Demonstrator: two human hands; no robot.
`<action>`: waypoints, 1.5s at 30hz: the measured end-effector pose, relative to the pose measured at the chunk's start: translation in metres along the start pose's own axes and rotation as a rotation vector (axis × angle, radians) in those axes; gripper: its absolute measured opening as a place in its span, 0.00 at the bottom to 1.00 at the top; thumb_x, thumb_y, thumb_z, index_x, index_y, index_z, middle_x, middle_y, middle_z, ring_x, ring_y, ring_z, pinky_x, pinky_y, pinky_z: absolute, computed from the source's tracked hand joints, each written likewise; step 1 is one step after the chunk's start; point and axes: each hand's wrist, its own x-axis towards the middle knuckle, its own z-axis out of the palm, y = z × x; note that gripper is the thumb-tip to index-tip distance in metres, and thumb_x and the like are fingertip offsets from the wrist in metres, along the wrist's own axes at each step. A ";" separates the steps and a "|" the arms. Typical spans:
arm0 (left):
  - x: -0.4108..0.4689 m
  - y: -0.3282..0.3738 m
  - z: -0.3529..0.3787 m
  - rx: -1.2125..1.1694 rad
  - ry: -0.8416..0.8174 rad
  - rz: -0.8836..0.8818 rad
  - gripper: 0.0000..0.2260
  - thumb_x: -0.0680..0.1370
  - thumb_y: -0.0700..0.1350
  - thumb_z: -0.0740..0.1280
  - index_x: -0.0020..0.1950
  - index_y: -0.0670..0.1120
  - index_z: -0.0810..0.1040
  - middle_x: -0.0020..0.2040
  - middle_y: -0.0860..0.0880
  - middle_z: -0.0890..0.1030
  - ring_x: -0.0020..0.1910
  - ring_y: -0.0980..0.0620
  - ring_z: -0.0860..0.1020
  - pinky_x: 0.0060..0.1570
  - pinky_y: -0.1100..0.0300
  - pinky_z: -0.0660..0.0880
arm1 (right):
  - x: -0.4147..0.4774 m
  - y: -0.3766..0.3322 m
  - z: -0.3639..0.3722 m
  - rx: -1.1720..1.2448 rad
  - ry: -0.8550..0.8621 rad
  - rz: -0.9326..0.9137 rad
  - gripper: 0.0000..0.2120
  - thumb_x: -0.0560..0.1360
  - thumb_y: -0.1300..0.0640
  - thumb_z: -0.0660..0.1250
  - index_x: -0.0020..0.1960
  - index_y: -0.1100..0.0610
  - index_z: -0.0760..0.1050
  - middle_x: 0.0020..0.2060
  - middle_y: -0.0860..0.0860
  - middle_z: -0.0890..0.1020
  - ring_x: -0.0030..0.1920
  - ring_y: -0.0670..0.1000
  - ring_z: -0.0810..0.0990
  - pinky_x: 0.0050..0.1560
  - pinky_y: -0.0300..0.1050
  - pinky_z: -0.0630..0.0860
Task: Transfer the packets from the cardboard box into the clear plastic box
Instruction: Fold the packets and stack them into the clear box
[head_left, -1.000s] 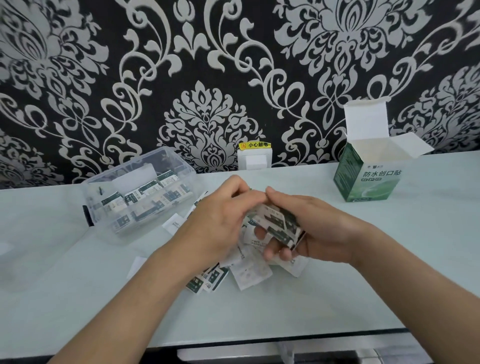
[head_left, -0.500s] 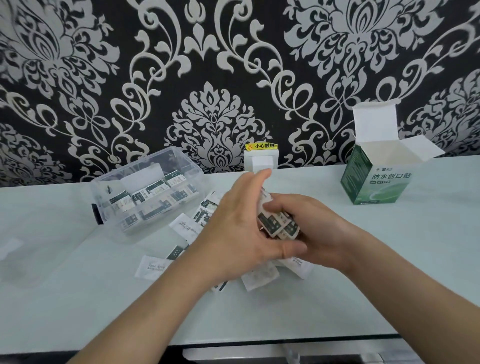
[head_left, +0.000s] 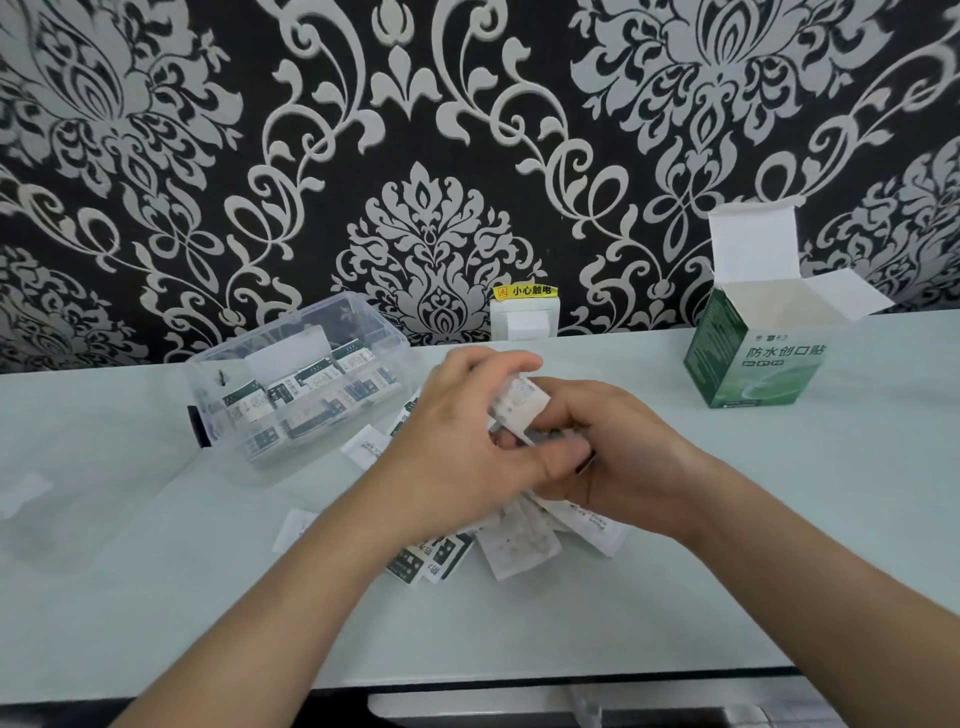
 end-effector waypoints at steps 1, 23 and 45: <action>0.001 0.001 -0.006 -0.092 0.029 0.000 0.28 0.66 0.67 0.67 0.64 0.60 0.71 0.61 0.57 0.69 0.54 0.63 0.75 0.54 0.66 0.71 | -0.001 -0.002 -0.001 0.082 -0.051 0.021 0.12 0.70 0.67 0.55 0.45 0.61 0.76 0.35 0.55 0.74 0.26 0.47 0.68 0.28 0.38 0.63; 0.006 0.000 -0.014 0.041 0.354 -0.023 0.22 0.78 0.49 0.61 0.24 0.45 0.72 0.20 0.52 0.70 0.23 0.55 0.68 0.29 0.56 0.67 | -0.001 -0.002 0.012 -0.463 -0.054 -0.136 0.12 0.69 0.56 0.74 0.44 0.61 0.74 0.44 0.70 0.81 0.47 0.60 0.80 0.47 0.50 0.72; -0.009 0.004 -0.022 0.095 -0.108 0.150 0.45 0.67 0.56 0.76 0.75 0.64 0.50 0.74 0.66 0.53 0.73 0.67 0.51 0.68 0.68 0.54 | 0.006 0.001 -0.005 -0.012 -0.083 0.003 0.15 0.72 0.55 0.69 0.55 0.62 0.73 0.42 0.58 0.84 0.40 0.53 0.84 0.39 0.44 0.79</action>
